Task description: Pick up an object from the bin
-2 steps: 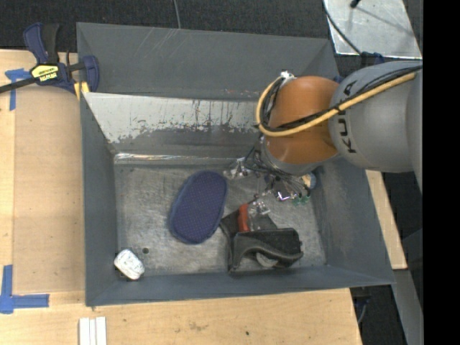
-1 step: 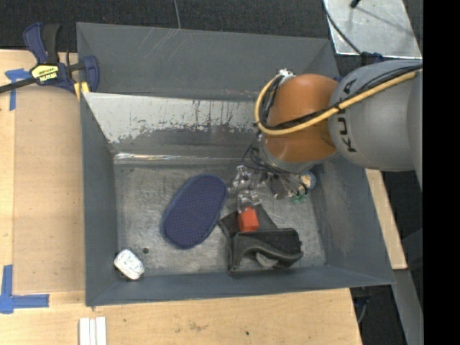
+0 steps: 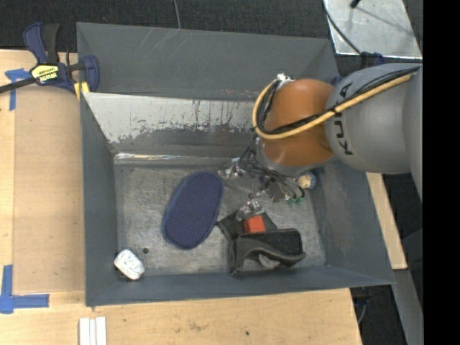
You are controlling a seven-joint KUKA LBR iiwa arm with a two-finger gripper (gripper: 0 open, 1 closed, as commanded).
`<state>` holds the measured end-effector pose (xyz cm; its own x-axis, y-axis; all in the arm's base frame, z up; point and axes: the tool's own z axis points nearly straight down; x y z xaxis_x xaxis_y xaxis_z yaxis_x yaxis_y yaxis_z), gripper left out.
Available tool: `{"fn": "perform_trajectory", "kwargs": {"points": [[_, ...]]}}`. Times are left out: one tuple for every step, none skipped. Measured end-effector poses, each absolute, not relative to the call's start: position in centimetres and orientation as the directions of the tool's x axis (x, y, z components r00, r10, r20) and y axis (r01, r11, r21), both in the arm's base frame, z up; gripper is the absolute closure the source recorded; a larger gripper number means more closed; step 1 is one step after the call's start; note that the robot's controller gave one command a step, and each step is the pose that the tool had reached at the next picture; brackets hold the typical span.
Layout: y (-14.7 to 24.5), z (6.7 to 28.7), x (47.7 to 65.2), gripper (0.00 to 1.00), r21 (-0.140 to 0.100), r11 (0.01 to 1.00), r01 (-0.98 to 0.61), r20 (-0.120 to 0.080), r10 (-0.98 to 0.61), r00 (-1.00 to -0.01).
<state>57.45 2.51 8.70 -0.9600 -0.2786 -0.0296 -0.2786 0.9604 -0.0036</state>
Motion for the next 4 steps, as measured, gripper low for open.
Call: {"fn": "perform_trajectory", "kwargs": {"points": [[2.0, 8.3, 54.5, 0.00, -0.009, 0.921, -0.388, -0.034, -0.389, -0.921], [1.8, 8.1, 54.0, 1.00, -0.004, 0.921, -0.389, -0.012, -0.389, -0.921], [1.4, 22.0, 54.3, 1.00, -0.006, 0.782, -0.624, -0.009, -0.624, -0.782], [1.4, 21.7, 54.2, 0.00, -0.001, 0.782, -0.623, -0.003, -0.623, -0.782]]}}
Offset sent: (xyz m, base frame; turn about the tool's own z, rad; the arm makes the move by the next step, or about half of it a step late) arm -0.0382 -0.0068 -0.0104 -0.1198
